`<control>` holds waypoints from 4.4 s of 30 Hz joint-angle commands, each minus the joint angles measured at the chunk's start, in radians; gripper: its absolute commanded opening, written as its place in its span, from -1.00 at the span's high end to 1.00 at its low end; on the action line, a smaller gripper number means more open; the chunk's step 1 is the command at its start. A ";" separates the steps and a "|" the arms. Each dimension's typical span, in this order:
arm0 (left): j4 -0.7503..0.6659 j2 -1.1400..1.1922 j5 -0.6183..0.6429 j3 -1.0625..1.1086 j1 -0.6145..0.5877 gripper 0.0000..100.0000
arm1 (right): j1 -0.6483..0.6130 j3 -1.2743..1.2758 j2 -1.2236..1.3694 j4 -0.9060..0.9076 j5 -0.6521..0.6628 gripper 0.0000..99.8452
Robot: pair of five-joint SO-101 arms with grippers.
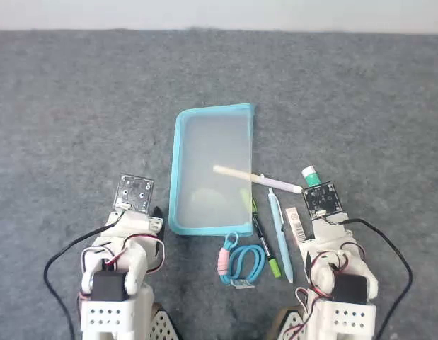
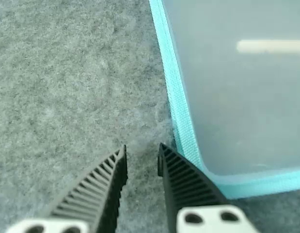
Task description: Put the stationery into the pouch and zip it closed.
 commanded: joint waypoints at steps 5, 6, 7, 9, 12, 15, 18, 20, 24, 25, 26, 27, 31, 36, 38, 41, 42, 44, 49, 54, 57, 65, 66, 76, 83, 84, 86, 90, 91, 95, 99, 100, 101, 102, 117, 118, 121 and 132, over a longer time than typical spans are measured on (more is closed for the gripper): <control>0.005 -0.020 0.011 -0.005 0.003 0.79 | -0.008 0.018 -0.015 0.007 -0.005 0.99; 0.005 -0.020 0.011 -0.005 0.003 0.79 | -0.008 0.018 -0.015 0.007 -0.005 0.99; 0.005 -0.020 0.011 -0.005 0.003 0.79 | -0.008 0.018 -0.015 0.007 -0.005 0.99; 0.000 -0.021 0.011 -0.005 0.003 0.79 | -0.010 0.018 -0.015 0.007 -0.011 0.99; -0.005 -0.021 0.005 -0.005 -0.003 0.79 | -0.008 0.018 -0.015 0.007 -0.011 0.99; -0.037 -0.023 -0.051 -0.005 -0.021 0.79 | -0.010 0.018 -0.015 -0.001 -0.009 0.99; -0.058 -0.023 -0.238 -0.005 -0.167 0.79 | -0.021 0.018 -0.015 -0.002 -0.011 0.99; -0.071 -0.023 -0.347 -0.005 -0.269 0.79 | -0.039 0.018 -0.015 -0.010 -0.005 0.99; -0.068 -0.020 -0.368 -0.005 -0.296 0.79 | -0.044 0.017 -0.016 -0.153 -0.003 0.99; -0.068 -0.020 -0.368 -0.005 -0.292 0.79 | -0.045 0.015 -0.015 -0.211 -0.002 0.99; -0.068 -0.020 -0.368 -0.005 -0.292 0.79 | -0.045 0.011 -0.013 -0.249 0.002 0.99; -0.068 -0.020 -0.368 -0.005 -0.292 0.79 | -0.044 0.000 -0.012 -0.259 0.025 0.99; -0.068 -0.018 -0.368 -0.005 -0.290 0.79 | -0.048 -0.110 -0.010 -0.173 0.150 0.99; -0.068 -0.018 -0.368 -0.005 -0.288 0.79 | -0.061 -0.273 0.038 -0.119 0.141 0.99; -0.068 -0.018 -0.368 -0.005 -0.288 0.79 | -0.096 -0.334 0.134 -0.117 0.143 0.99; -0.068 -0.018 -0.368 -0.005 -0.288 0.79 | -0.203 -0.446 0.364 -0.119 0.140 0.99; -0.068 -0.018 -0.368 -0.005 -0.288 0.79 | -0.246 -0.494 0.453 -0.116 0.138 0.99; -0.068 -0.018 -0.368 -0.005 -0.288 0.79 | -0.329 -0.592 0.633 -0.116 0.083 0.99; -0.068 -0.018 -0.368 -0.005 -0.288 0.79 | -0.535 -0.821 1.013 -0.116 -0.107 0.99; -0.071 -0.018 -0.368 -0.005 -0.288 0.79 | -0.763 -0.941 1.282 -0.114 -0.227 0.99; -0.071 -0.018 -0.368 -0.005 -0.288 0.79 | -0.874 -0.957 1.357 -0.114 -0.241 0.99; -0.074 -0.018 -0.368 -0.005 -0.287 0.79 | -0.892 -0.954 1.395 -0.085 -0.327 0.99; -0.074 -0.018 -0.368 -0.005 -0.287 0.79 | -0.892 -0.954 1.395 -0.079 -0.313 0.99; -0.069 -0.018 -0.368 -0.005 -0.287 0.79 | -0.711 -0.954 1.438 -0.091 -0.293 0.99; -0.068 -0.018 -0.368 -0.005 -0.287 0.79 | -0.636 -0.991 1.647 -0.216 -0.296 0.99; -0.068 -0.018 -0.368 -0.005 -0.287 0.79 | -0.621 -1.017 1.679 -0.217 -0.295 0.99; -0.068 -0.018 -0.368 -0.005 -0.287 0.79 | -0.587 -1.085 1.741 -0.214 -0.298 0.99; -0.068 -0.018 -0.368 -0.005 -0.287 0.79 | -0.506 -1.231 1.844 -0.217 -0.298 0.99; -0.068 -0.018 -0.368 -0.005 -0.287 0.79 | -0.487 -1.267 1.865 -0.223 -0.298 0.99; -0.068 -0.018 -0.368 -0.005 -0.287 0.79 | -0.435 -1.450 1.949 -0.225 -0.296 0.99; -0.068 -0.018 -0.368 -0.005 -0.287 0.79 | -0.429 -1.606 2.029 -0.197 -0.293 0.99; -0.068 -0.018 -0.368 -0.005 -0.287 0.79 | -0.433 -1.636 2.043 -0.176 -0.293 0.99; -0.069 -0.018 -0.368 -0.005 -0.287 0.79 | -0.438 -1.665 2.049 -0.147 -0.293 0.99; -0.069 -0.018 -0.368 -0.005 -0.287 0.79 | -0.443 -1.689 2.049 -0.110 -0.293 0.99; -0.068 -0.018 -0.368 -0.005 -0.287 0.79 | -0.584 -1.754 2.049 0.305 -0.051 0.99; -0.068 -0.018 -0.368 -0.005 -0.287 0.79 | -0.581 -1.741 2.052 0.300 -0.037 0.98; -0.068 -0.018 -0.368 -0.005 -0.287 0.79 | -0.564 -1.699 2.051 0.245 -0.032 0.85; -0.068 -0.017 -0.368 -0.005 -0.265 0.79 | -0.496 -1.683 2.061 0.171 -0.032 0.44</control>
